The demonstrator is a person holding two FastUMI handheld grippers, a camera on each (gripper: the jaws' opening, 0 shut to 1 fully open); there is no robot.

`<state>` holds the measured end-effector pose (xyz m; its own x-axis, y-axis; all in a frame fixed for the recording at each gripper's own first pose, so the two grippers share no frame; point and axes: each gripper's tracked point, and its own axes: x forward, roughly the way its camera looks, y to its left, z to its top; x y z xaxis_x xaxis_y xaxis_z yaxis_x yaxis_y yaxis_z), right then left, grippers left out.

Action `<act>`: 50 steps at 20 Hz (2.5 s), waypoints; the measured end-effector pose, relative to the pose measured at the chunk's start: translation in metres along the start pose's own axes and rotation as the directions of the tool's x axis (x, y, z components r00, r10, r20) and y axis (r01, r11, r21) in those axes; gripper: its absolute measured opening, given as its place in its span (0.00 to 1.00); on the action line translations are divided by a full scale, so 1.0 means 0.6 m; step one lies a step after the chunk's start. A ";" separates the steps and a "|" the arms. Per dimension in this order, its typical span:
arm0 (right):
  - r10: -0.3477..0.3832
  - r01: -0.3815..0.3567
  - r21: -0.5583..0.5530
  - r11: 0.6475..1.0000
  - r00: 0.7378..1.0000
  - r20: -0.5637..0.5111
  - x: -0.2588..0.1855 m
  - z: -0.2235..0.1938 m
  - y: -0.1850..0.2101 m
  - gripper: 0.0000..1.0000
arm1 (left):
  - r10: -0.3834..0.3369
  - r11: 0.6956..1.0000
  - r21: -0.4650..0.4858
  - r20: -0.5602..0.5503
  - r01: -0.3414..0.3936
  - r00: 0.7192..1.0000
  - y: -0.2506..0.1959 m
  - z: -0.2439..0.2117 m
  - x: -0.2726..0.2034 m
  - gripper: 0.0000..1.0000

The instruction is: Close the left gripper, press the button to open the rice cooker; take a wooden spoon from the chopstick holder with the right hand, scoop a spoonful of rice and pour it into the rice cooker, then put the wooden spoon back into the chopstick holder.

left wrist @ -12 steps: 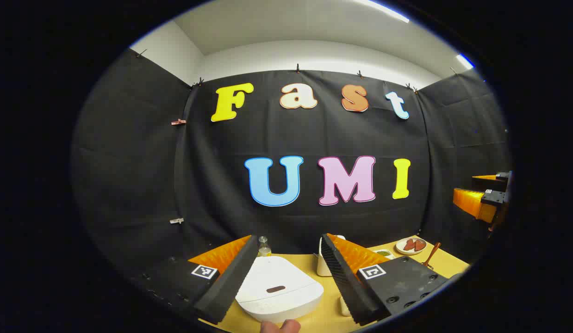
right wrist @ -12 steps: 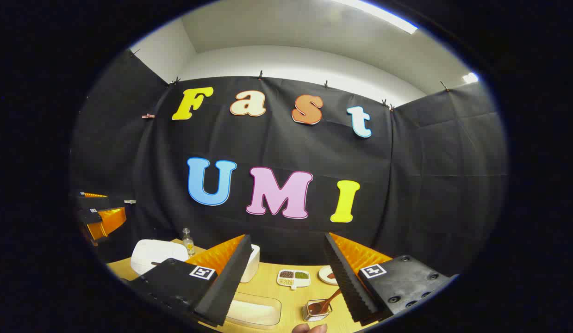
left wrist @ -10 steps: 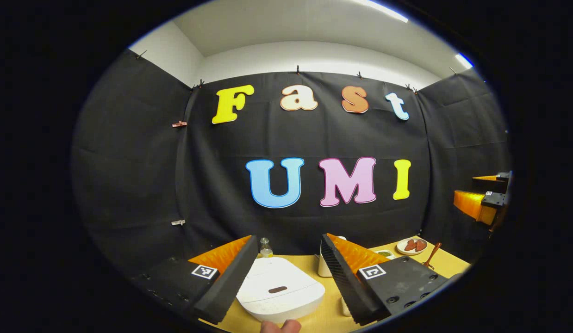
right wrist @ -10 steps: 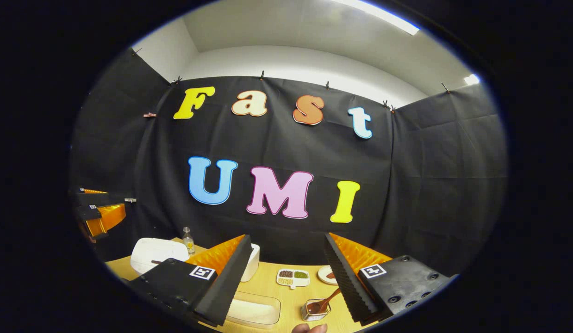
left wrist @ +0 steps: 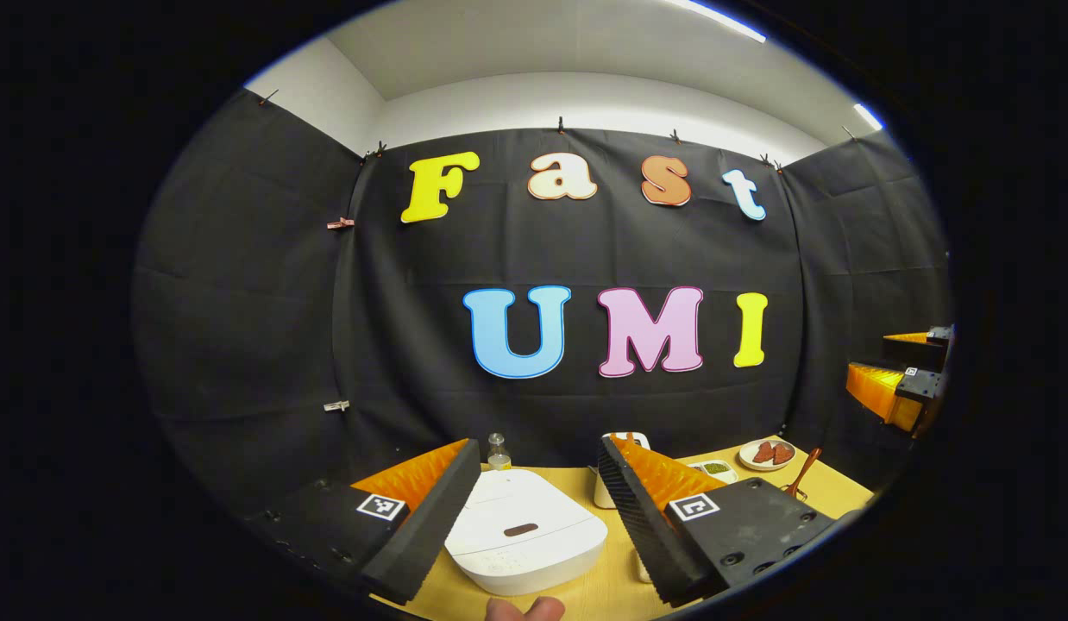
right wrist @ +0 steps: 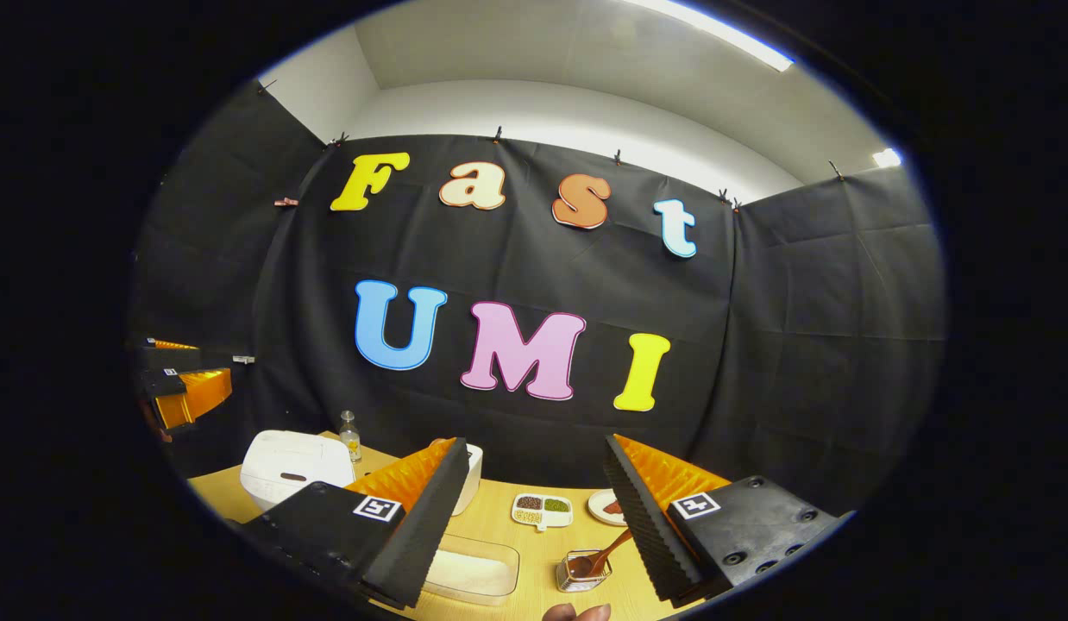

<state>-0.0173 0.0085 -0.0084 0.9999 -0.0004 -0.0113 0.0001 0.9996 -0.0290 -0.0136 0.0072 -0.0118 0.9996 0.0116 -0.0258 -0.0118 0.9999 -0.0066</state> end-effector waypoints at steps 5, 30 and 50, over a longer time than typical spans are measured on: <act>-0.009 0.009 -0.002 1.000 1.000 0.002 0.001 0.000 -0.002 0.98 | 0.005 1.000 -0.003 0.005 -0.005 1.000 0.001 0.002 0.002 0.95; -0.063 0.061 -0.067 0.996 0.998 -0.018 -0.002 -0.023 0.001 0.98 | -0.402 0.907 -0.007 -0.315 0.421 0.860 0.004 -0.132 0.104 0.07; -0.227 0.220 -0.125 0.968 0.973 -0.049 -0.072 -0.047 -0.129 0.98 | -0.481 0.705 -0.207 -0.842 0.678 0.243 0.035 -0.395 0.258 0.05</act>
<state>-0.0607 -0.0695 -0.0339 0.9720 -0.2288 -0.0532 0.2184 0.9635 -0.1550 0.1348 0.0283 -0.2530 0.2273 -0.4841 -0.8450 0.6646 0.7114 -0.2287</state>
